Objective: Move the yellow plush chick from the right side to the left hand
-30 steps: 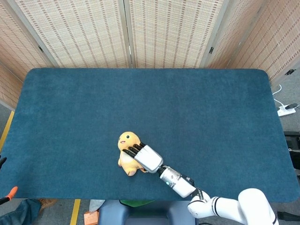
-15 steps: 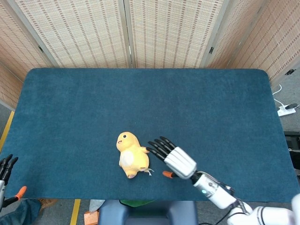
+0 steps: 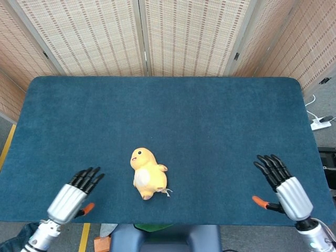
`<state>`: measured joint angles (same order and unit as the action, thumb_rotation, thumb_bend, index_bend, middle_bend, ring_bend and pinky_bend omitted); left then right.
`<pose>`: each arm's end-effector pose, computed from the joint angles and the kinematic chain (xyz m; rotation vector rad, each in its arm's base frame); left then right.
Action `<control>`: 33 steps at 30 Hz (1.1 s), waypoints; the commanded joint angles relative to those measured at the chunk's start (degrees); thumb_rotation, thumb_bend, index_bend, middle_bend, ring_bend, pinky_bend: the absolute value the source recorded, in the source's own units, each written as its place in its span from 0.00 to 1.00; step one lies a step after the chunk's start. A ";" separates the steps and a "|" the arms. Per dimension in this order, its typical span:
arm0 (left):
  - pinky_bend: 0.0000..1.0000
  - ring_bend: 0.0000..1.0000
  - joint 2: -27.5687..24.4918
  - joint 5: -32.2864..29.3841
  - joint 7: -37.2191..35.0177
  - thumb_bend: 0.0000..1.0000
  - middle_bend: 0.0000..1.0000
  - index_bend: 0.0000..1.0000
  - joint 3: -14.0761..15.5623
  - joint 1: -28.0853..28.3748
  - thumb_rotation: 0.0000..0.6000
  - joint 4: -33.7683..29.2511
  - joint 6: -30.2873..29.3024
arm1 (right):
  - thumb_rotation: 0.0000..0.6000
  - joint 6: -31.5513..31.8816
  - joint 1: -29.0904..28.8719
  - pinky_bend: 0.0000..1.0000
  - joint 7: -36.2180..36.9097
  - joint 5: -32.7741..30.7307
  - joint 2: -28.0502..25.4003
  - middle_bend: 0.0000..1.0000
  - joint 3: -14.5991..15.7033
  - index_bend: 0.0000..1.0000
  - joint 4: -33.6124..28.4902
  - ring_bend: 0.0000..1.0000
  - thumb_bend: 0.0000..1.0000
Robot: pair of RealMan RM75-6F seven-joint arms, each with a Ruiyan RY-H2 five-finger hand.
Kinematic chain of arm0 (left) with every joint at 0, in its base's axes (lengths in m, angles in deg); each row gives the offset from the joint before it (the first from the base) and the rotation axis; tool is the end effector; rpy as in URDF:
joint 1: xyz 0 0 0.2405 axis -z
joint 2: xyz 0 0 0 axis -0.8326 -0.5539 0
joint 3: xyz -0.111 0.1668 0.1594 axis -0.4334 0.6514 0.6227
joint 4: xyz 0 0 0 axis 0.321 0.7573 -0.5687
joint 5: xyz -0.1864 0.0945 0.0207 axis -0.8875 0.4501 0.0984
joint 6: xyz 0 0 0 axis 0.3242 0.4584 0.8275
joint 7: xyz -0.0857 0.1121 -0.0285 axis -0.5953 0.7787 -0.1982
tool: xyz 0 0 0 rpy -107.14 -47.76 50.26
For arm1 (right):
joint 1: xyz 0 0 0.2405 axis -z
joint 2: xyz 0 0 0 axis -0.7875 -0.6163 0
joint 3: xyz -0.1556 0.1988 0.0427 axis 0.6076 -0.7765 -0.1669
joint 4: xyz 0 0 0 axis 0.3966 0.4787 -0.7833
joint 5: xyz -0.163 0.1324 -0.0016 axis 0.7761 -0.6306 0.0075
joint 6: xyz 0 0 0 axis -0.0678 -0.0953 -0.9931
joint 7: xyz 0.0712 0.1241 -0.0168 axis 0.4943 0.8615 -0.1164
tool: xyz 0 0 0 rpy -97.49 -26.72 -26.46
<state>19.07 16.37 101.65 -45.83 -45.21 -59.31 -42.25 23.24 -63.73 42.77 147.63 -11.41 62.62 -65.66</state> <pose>-0.2108 0.1735 0.0693 -1.9331 -0.6710 -0.9822 -0.2777 -0.1636 0.1449 1.6195 -0.8162 1.3716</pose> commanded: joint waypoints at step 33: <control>0.99 0.70 27.13 -19.99 19.10 0.61 0.78 0.69 -7.65 20.32 1.00 11.91 15.14 | 1.00 2.63 5.45 0.00 9.87 2.01 -4.92 0.00 -5.51 0.00 2.57 0.00 0.06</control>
<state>45.44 -6.26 121.35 -54.63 -24.15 -48.79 -23.54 25.87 -58.29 52.65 149.63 -16.32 57.12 -63.09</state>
